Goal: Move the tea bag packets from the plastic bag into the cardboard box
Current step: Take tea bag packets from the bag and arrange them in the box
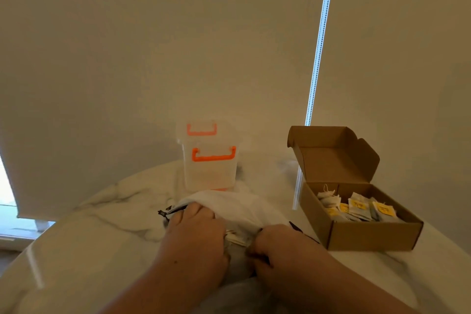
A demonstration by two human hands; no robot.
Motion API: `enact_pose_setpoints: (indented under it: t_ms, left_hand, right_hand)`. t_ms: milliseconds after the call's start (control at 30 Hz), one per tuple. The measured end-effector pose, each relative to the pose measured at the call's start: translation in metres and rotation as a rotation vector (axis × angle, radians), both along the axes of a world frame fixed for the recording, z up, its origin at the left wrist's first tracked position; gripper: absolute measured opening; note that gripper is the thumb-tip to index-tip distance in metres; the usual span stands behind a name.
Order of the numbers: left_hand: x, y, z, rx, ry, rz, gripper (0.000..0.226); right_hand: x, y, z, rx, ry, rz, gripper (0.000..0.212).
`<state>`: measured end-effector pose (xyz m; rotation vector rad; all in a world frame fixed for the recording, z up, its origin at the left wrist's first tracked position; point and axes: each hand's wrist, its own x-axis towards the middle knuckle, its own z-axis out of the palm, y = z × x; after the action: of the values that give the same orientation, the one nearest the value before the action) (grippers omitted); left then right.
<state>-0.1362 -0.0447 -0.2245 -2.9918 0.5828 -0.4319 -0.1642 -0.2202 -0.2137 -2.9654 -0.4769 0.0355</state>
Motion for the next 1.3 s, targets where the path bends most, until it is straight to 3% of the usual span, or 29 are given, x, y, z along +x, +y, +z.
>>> enact_pose_setpoints:
  t_ms: [300,500,733,900,1067,1300]
  left_hand:
    - [0.007,0.003,0.004,-0.086,0.011,-0.003,0.023]
    - [0.005,0.016,0.009,-0.387,-0.012,-0.159,0.015]
    - [0.000,0.013,0.013,-0.597,0.025,-0.275,0.005]
    - [-0.009,0.003,0.015,-0.670,0.122,-0.399,0.019]
    - [-0.012,0.010,0.014,-0.811,-0.025,-0.390,0.024]
    - [-0.005,0.016,0.010,-0.864,0.011,-0.351,0.035]
  right_hand:
    - [-0.006,-0.002,0.004,0.114,0.020,-0.005,0.028]
    - [-0.001,-0.006,0.002,0.208,0.024,-0.041,0.032]
    - [-0.003,-0.004,-0.006,0.525,-0.130,-0.056,0.059]
    - [-0.003,0.003,-0.007,0.700,-0.149,0.054,0.025]
    - [-0.006,-0.021,0.004,0.774,-0.198,-0.158,0.017]
    - [0.003,-0.091,0.037,0.818,-0.537,-0.527,0.013]
